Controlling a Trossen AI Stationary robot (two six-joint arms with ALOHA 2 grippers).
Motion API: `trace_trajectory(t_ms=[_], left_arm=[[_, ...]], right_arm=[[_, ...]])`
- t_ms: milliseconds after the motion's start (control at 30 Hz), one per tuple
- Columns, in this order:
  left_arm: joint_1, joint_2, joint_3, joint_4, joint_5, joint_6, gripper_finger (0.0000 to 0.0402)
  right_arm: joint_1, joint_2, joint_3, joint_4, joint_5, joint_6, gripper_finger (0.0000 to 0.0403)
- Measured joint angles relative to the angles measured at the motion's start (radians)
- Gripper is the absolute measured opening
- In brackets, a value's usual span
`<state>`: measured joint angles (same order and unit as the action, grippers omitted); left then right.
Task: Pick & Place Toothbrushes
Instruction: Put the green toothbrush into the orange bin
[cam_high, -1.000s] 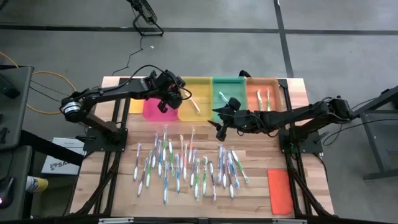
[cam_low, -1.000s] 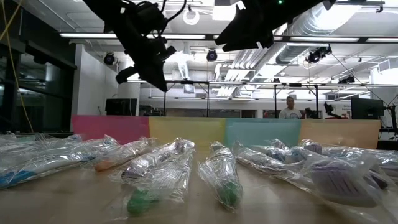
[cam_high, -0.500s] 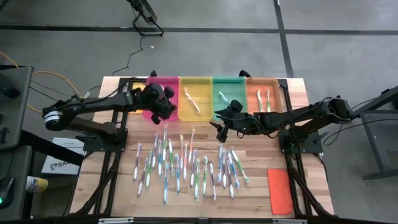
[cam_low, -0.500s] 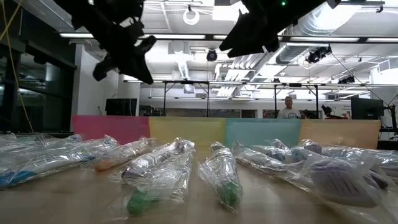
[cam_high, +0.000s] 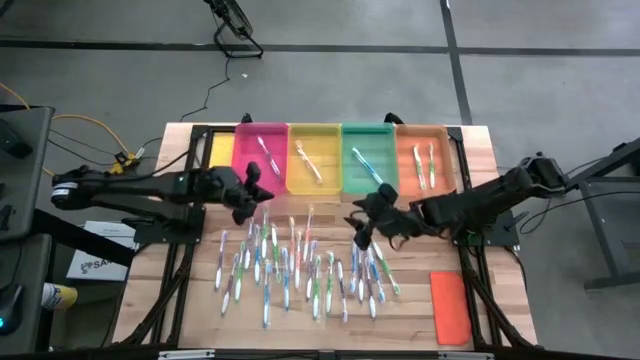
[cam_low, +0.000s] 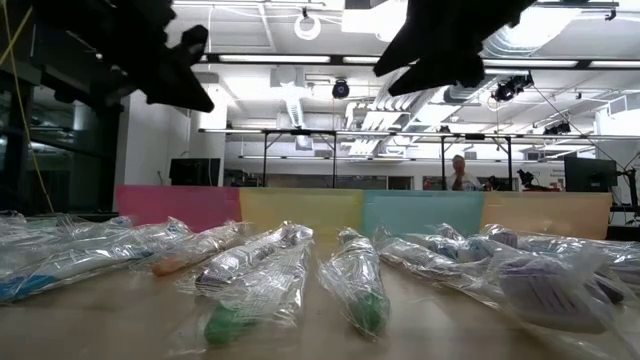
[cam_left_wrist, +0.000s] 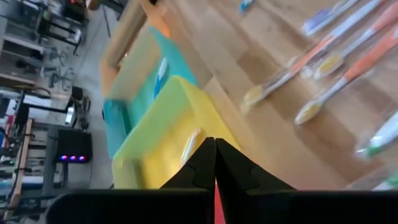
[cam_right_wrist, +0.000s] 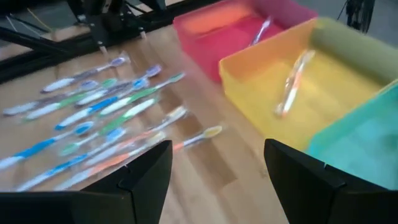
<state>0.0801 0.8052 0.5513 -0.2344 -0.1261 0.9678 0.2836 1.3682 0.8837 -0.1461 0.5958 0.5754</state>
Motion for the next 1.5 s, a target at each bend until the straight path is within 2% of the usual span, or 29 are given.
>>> trace_trajectory(t_ms=[333, 600, 800, 1000, 1500], left_arm=[[-0.169, -0.158, -0.092, -0.006, -0.094, -0.119, 0.0], [-0.319, -0.188, -0.096, -0.036, -0.149, -0.191, 0.0], [-0.391, -0.188, -0.096, -0.037, -0.157, -0.217, 0.0], [-0.415, -0.188, -0.096, -0.037, -0.158, -0.244, 0.0], [-0.414, -0.188, -0.096, -0.038, -0.158, -0.251, 0.0]], right_arm=[[0.109, 0.004, 0.0, -0.172, 0.024, 0.367, 0.0248], [0.149, 0.004, 0.0, -0.313, -0.181, 0.684, 0.0248], [0.169, 0.004, 0.0, -0.428, -0.307, 0.848, 0.0248], [0.191, 0.007, 0.0, -0.54, -0.353, 0.993, 0.0248], [0.276, 0.199, 0.0, -0.554, -0.447, 1.08, 0.0248]])
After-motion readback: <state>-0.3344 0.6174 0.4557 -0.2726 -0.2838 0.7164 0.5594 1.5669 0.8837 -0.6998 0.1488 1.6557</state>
